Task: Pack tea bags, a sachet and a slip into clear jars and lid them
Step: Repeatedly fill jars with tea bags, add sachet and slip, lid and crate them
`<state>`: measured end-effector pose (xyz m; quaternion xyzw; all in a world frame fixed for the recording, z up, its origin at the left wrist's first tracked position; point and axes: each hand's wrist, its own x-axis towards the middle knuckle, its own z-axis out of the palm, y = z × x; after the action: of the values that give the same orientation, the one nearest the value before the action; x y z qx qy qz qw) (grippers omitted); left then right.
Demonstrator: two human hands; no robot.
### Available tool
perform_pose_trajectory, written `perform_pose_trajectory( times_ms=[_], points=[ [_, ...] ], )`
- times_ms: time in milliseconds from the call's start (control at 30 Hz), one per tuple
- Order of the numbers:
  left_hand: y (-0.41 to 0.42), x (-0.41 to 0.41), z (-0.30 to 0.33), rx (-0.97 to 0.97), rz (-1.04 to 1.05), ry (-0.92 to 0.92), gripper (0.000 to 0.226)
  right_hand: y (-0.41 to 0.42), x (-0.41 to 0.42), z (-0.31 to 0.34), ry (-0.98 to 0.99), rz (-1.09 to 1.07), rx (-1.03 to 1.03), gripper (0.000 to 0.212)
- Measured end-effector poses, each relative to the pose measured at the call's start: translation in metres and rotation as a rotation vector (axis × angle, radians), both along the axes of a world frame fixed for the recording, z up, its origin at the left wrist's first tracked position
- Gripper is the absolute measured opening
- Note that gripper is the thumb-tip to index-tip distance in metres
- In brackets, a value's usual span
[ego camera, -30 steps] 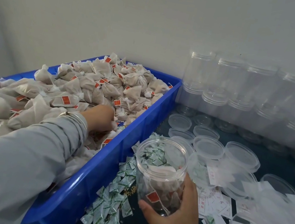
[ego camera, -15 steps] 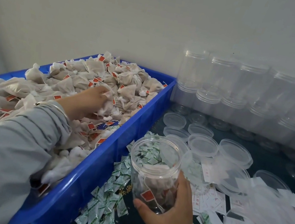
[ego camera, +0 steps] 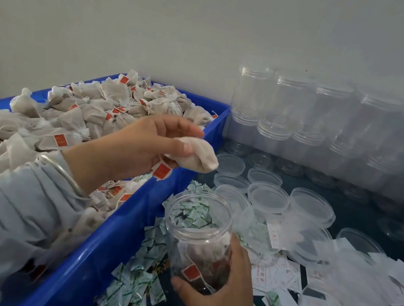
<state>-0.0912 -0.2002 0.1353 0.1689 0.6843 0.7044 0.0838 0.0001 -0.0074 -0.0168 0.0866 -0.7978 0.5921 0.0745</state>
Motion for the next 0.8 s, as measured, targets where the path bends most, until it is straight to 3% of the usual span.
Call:
perform_pose_trajectory(
  times_ms=[267,467,667,800],
  points=[
    [0.013,0.015,-0.004,-0.249,-0.133,0.156,0.035,0.0,0.0,0.003,0.015,-0.03,0.015,0.109],
    [0.018,0.018,-0.006,-0.3,-0.213,0.156,0.031,0.0,0.0,0.004,0.024,-0.02,0.009,0.11],
    [0.015,0.016,-0.003,-0.25,-0.109,0.135,0.029,0.001,0.0,0.003,0.001,0.0,-0.01,0.114],
    [0.006,0.005,-0.002,-0.232,0.097,0.107,0.03,-0.001,0.002,0.006,0.059,-0.019,-0.019,0.107]
  ],
)
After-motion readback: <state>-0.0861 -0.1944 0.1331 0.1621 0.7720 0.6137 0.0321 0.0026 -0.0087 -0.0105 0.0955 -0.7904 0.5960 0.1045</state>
